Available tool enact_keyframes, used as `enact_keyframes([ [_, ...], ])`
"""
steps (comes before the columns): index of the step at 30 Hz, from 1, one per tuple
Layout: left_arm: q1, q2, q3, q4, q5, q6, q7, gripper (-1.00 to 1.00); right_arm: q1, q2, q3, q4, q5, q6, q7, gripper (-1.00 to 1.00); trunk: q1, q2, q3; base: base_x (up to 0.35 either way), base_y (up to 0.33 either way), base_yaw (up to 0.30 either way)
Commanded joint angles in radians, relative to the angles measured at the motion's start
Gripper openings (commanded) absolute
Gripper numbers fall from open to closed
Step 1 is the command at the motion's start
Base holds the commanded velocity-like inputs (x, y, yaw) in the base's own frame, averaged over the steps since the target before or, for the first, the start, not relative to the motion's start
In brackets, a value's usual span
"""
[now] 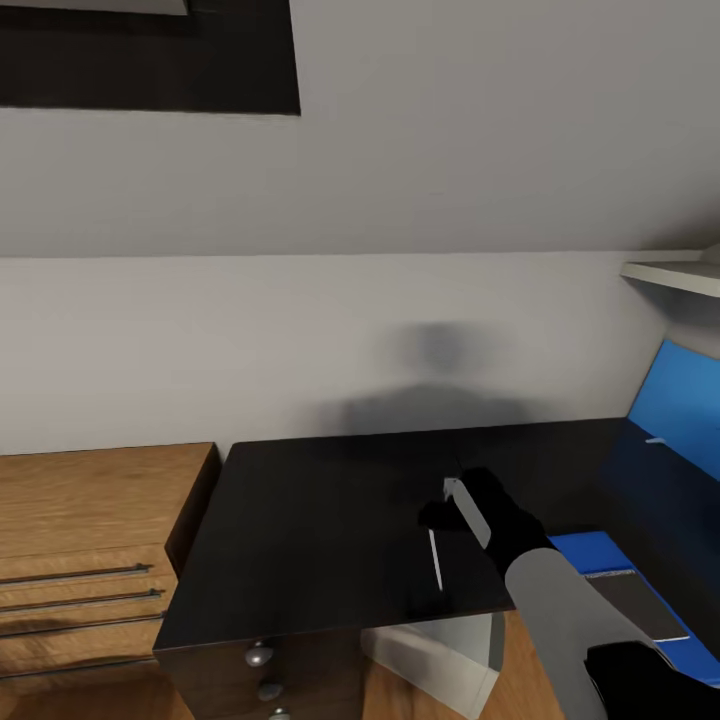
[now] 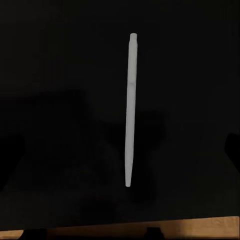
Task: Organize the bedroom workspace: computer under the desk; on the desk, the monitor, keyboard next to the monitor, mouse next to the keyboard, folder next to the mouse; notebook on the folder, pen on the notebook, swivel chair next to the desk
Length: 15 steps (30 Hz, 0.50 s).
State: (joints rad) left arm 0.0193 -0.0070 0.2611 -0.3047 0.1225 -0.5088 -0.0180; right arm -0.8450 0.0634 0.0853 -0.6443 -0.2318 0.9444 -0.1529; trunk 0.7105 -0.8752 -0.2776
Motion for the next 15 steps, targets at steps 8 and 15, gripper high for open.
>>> enact_keyframes([
  [8, 0.001, -0.002, -0.003, -0.002, 0.018, -0.001, -0.002, 1.0, -0.001, -0.009, 0.004, 0.019, -0.009, -0.006, -0.01, 1.0, 0.008, -0.015, -0.007, 0.005, -0.005, 0.0],
  [15, 0.001, -0.003, -0.004, -0.003, 0.02, -0.004, -0.002, 1.0, -0.001, -0.019, 0.006, 0.022, -0.01, -0.008, -0.01, 1.0, 0.035, -0.064, -0.029, 0.001, -0.001, 0.0],
])
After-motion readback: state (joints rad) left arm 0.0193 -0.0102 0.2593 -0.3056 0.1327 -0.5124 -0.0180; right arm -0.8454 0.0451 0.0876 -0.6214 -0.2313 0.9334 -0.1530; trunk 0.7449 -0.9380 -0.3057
